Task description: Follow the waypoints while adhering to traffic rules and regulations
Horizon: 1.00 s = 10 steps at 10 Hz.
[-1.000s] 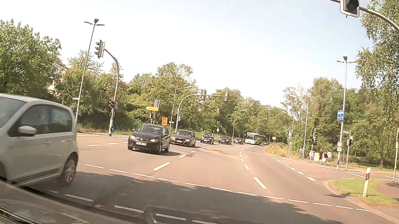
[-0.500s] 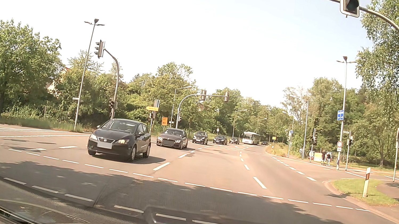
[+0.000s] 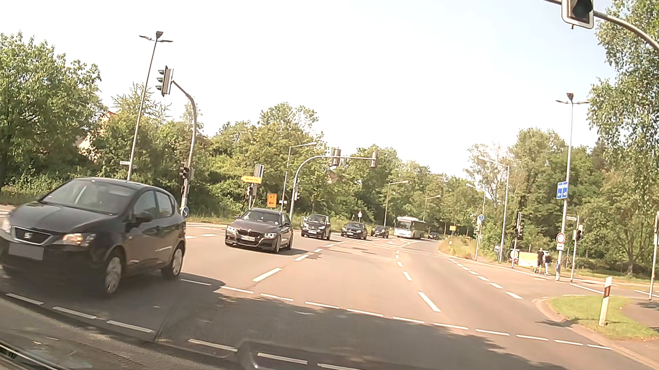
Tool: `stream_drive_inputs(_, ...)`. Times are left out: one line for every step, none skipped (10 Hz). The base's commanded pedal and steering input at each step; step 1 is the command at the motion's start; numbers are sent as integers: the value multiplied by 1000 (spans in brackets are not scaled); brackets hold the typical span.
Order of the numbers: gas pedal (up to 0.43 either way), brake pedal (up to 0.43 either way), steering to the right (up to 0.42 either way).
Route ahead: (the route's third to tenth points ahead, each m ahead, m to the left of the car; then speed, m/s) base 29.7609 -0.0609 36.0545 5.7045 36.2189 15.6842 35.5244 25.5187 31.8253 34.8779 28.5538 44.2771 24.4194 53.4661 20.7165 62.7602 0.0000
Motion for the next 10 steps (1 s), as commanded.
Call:
stream_drive_inputs(0, 238, -3)
stream_drive_inputs(0, 232, -3)
stream_drive_inputs(0, 232, -3)
stream_drive_inputs(0, 238, -3)
stream_drive_inputs(0, 238, -3)
stream_drive_inputs(0, 232, -3)
stream_drive_inputs(0, 232, -3)
stream_drive_inputs(0, 238, -3)
stream_drive_inputs(0, 238, -3)
stream_drive_inputs(0, 238, -3)
